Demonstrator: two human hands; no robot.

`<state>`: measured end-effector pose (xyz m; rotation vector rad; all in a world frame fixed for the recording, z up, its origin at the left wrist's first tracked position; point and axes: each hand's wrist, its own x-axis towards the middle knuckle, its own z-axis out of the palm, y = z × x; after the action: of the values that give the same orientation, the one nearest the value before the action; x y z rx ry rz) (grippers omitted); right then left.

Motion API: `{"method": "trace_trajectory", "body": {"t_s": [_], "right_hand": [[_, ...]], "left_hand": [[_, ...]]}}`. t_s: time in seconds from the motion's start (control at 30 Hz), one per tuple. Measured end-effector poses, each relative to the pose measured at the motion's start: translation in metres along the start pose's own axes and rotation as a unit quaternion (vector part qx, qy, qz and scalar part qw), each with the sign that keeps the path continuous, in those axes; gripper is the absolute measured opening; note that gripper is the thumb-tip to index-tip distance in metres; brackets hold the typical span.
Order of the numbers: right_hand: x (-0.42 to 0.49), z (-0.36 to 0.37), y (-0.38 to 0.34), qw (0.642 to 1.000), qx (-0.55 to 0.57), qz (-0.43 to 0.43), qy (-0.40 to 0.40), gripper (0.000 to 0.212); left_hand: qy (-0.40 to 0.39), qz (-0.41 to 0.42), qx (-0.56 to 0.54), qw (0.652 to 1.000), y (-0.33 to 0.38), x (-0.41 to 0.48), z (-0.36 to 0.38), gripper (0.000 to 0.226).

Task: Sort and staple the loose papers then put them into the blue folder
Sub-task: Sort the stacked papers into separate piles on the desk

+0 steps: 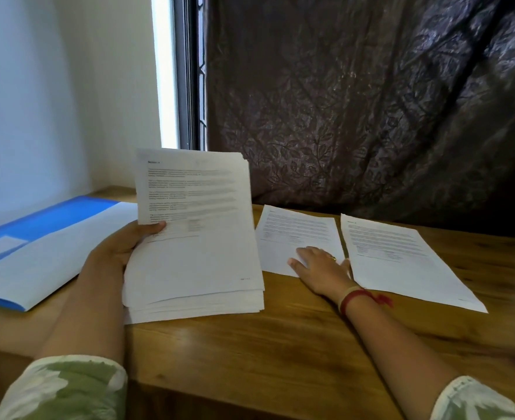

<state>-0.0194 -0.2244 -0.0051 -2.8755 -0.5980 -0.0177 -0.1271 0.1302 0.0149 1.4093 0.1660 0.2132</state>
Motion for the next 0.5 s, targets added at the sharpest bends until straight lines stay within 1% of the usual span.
{"method": "trace_trajectory", "body": {"t_s": [0.03, 0.1, 0.17, 0.2, 0.27, 0.33, 0.4, 0.43, 0.5], "right_hand": [[-0.001, 0.0, 0.002, 1.0, -0.013, -0.001, 0.014, 0.058], [-0.001, 0.0, 0.002, 0.996, -0.058, 0.008, 0.07, 0.063], [-0.001, -0.002, 0.003, 0.987, -0.102, 0.04, 0.12, 0.073], [0.0, -0.002, 0.006, 0.984, -0.112, 0.061, 0.121, 0.077], [0.002, -0.002, 0.015, 0.987, -0.097, 0.104, 0.071, 0.081], [0.001, -0.003, 0.025, 0.99, -0.045, 0.135, 0.008, 0.08], [0.001, -0.005, 0.035, 0.988, -0.025, 0.149, -0.006, 0.077], [0.0, -0.006, 0.038, 0.988, -0.027, 0.153, -0.003, 0.077], [-0.002, -0.008, 0.043, 0.987, -0.031, 0.155, -0.007, 0.076]], "left_hand": [[-0.023, -0.001, -0.021, 1.0, -0.002, 0.002, 0.002, 0.096], [-0.078, -0.01, -0.035, 0.996, -0.001, -0.001, 0.01, 0.105], [-0.103, -0.011, -0.039, 0.994, 0.0, -0.002, 0.012, 0.108], [-0.109, -0.012, -0.043, 0.993, 0.0, -0.002, 0.015, 0.109], [-0.105, -0.016, -0.045, 0.993, -0.002, 0.001, 0.016, 0.11], [-0.106, -0.019, -0.051, 0.993, -0.002, 0.003, 0.02, 0.11], [-0.114, -0.028, -0.058, 0.991, -0.004, 0.008, 0.025, 0.107], [-0.117, -0.032, -0.063, 0.991, -0.005, 0.012, 0.027, 0.099], [-0.115, -0.039, -0.072, 0.99, -0.006, 0.016, 0.034, 0.071]]}}
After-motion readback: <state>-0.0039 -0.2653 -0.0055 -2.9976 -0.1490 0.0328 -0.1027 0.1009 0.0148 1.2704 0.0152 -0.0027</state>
